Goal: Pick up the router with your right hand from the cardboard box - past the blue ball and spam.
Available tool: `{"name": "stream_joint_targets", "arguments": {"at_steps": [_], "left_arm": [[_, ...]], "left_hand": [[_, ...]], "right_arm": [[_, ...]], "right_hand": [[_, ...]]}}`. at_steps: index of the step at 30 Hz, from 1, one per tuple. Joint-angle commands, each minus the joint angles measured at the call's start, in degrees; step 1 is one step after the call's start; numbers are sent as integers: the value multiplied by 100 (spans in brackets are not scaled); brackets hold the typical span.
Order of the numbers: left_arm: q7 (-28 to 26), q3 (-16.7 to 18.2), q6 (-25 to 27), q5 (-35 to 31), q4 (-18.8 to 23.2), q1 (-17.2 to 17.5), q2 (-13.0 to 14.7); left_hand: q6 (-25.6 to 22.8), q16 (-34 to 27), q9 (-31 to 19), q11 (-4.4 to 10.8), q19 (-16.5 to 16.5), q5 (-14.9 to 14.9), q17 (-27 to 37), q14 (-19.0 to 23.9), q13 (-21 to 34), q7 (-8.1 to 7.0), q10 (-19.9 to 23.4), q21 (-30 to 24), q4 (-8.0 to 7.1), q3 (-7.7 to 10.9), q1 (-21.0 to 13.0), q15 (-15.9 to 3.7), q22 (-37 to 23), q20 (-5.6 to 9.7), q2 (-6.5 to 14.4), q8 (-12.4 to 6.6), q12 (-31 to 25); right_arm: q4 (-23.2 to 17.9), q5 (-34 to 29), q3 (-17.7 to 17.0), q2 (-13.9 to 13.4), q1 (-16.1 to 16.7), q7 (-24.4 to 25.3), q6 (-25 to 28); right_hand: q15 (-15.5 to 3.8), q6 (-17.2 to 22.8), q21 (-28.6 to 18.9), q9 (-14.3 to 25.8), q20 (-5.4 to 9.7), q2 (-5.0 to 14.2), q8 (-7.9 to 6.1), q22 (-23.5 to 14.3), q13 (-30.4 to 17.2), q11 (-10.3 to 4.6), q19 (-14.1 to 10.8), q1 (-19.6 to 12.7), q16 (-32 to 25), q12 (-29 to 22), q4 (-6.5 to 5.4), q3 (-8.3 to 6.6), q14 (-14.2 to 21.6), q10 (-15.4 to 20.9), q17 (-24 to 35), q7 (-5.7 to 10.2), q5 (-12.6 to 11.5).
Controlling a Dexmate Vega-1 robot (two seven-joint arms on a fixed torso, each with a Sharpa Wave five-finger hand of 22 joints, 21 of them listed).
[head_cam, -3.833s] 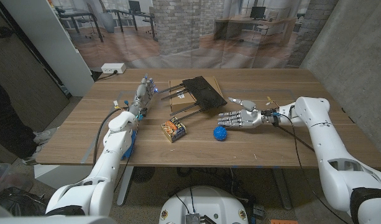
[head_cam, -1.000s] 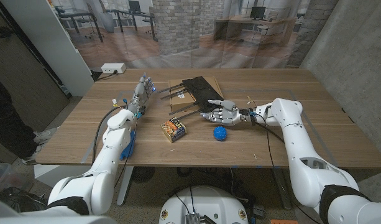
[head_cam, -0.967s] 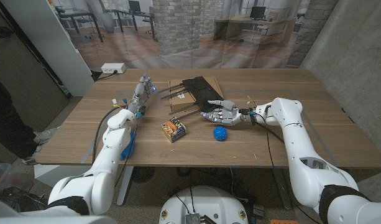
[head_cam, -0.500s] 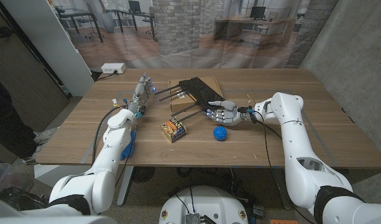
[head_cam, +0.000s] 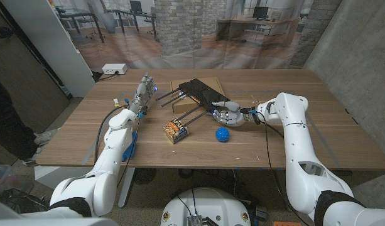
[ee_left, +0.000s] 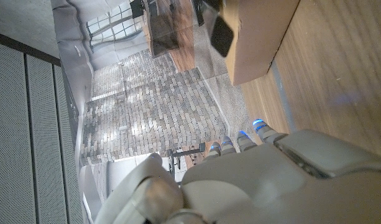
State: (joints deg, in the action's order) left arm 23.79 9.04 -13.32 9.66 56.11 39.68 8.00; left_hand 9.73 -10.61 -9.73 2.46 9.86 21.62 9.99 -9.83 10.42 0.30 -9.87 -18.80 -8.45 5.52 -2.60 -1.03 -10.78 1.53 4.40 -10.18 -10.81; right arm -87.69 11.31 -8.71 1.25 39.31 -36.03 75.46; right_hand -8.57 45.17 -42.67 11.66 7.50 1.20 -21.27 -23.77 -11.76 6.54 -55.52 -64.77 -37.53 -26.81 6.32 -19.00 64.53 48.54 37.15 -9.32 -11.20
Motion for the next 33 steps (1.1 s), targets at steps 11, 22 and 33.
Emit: {"name": "stream_joint_targets", "arguments": {"at_steps": [11, 22, 33], "left_arm": [[-15, -57, 25, 4, 85, -6, 19], [-13, -70, 11, 3, 36, -43, 24], [-14, -77, 3, -15, -6, -88, 26]], "left_hand": [[1244, -29, -8, -30, 1296, 33, 12, -1754, 16, -4, -1235, 19, -20, -61, -32, 26, -26, -25, 27, -20, -23], [1250, -31, -8, -28, 1296, 39, 12, -1750, 16, 3, -1237, 36, -20, -81, -37, 28, -27, -21, 33, -18, -24], [1249, -31, -9, -28, 1287, 45, 12, -1751, 16, -1, -1237, 50, -20, -101, -41, 23, -28, -20, 39, -20, -25]], "right_arm": [[-217, 145, -237, 226, 128, 168, -308], [-206, 231, -325, 280, 144, 157, -538], [-239, 321, -414, 337, 192, 138, -855]], "right_hand": [[-442, 553, -320, 478, 88, 878, -78, -126, -814, -491, 77, -1134, -87, -770, 263, -339, 442, 797, 317, 325, 31], [-438, 582, -484, 562, 103, 871, -93, -179, -944, -493, 133, -1193, -112, -848, 234, -315, 460, 782, 473, 311, 29], [-435, 610, -638, 622, 112, 865, -99, -225, -1060, -480, 202, -1225, -111, -918, 204, -292, 450, 776, 607, 318, 26]]}}
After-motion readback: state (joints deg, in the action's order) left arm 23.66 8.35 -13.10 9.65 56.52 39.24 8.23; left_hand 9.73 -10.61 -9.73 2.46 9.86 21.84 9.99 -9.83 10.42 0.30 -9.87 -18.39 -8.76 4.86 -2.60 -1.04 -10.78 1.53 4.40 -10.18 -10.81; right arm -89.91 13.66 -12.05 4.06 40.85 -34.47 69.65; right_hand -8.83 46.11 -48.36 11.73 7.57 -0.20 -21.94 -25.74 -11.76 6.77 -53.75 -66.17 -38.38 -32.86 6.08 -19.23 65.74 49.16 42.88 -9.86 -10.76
